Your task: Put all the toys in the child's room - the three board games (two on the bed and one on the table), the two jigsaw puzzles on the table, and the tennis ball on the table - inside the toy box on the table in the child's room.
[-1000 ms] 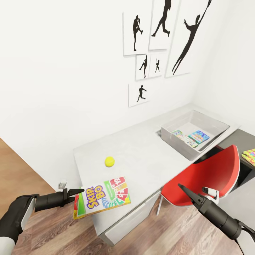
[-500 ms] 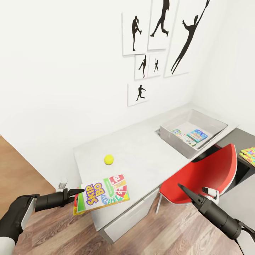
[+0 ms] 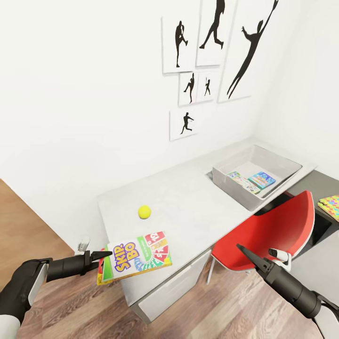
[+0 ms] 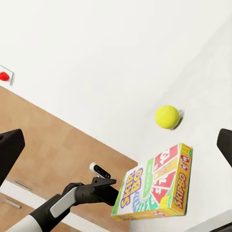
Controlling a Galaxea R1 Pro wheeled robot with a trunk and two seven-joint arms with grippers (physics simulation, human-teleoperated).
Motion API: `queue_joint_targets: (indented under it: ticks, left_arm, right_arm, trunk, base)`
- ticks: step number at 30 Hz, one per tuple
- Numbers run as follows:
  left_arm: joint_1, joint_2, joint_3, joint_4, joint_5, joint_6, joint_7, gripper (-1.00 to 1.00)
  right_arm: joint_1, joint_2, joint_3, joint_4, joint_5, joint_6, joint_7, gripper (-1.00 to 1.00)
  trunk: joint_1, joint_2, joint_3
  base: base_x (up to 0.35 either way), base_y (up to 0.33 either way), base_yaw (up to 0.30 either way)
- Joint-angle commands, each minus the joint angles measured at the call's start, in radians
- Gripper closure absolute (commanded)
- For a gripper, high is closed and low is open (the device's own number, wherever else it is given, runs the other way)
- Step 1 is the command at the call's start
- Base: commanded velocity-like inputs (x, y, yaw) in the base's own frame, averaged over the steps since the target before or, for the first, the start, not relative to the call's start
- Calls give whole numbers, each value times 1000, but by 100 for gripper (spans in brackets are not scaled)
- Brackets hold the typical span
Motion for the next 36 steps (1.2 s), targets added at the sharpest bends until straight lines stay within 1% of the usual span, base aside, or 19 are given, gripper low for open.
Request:
queue_joint_targets:
  ticks: [1, 7, 22, 29, 36]
  left_arm:
    - [0, 0, 0, 0, 2, 7, -1, -100]
    - [0, 0, 0, 0, 3, 7, -2, -100]
    - [0, 0, 0, 0, 3, 7, -1, -100]
    - [0, 0, 0, 0, 3, 7, -1, -100]
    - [0, 0, 0, 0, 3, 7, -1, -100]
  right_arm:
    - [0, 0, 0, 0, -6, 7, 0, -100]
    - [0, 0, 0, 0, -5, 7, 0, -100]
    - [0, 0, 0, 0, -6, 7, 0, -100]
    - [0, 0, 0, 0, -6, 7, 0, -100]
    - [0, -1, 0, 0, -7, 7, 0, -100]
  trunk:
    - [0, -1, -1]
    - [0, -1, -1]
    - [0, -1, -1]
    - [0, -1, -1]
    - [0, -1, -1]
  base:
    - [-1, -57, 0]
    - [0, -79, 0]
    - [-1, -7, 0]
    - [-95, -20, 0]
    - [-23, -6, 0]
